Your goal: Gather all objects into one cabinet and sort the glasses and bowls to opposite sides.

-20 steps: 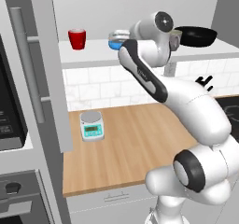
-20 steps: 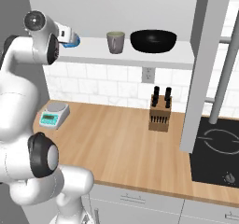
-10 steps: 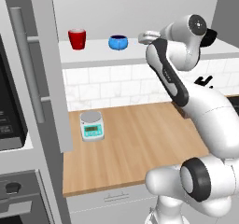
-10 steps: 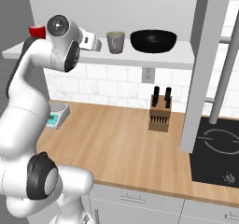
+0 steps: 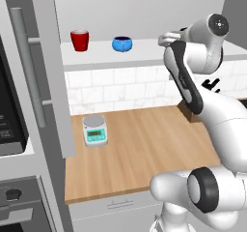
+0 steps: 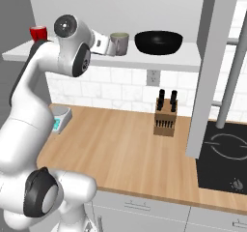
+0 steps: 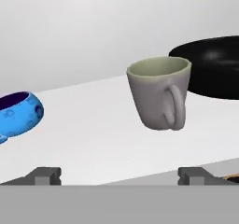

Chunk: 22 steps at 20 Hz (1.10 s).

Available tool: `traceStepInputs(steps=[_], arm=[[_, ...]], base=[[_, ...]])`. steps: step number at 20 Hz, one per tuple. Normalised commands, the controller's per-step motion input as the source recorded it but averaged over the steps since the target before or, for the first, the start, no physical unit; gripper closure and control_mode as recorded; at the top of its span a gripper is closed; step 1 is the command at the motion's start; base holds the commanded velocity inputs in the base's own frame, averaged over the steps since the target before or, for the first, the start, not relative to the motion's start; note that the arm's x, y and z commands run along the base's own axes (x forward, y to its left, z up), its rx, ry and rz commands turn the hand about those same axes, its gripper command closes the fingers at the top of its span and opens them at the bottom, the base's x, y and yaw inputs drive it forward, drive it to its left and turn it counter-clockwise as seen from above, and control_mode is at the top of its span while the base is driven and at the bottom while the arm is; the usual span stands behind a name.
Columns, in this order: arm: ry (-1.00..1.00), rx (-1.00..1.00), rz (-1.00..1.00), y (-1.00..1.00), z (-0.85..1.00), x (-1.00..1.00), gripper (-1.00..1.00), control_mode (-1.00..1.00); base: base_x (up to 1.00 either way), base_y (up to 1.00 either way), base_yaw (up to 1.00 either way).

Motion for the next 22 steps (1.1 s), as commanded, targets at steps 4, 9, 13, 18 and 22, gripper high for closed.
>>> traceStepInputs(steps=[4,9,13,18,22], arm=[[0.0,-0.04,0.0,-0.49,0.0,-0.12,-1.0,-1.0],[0.01,-0.05,0.0,-0.27,0.0,0.0,-1.0,-1.0],[0.01,-0.03,0.0,-0.22,0.0,0.0,-1.0,-1.0],[0.0,0.0,0.06,-0.11,0.0,0.06,-1.0,-1.0],[0.0,0.0,0.07,-0.01,0.0,0.15,-1.0,-1.0]], base=[[0.0,0.0,0.0],[0.0,0.0,0.0],[0.0,0.0,0.0],[0.0,0.0,0.0],[0.0,0.0,0.0]])
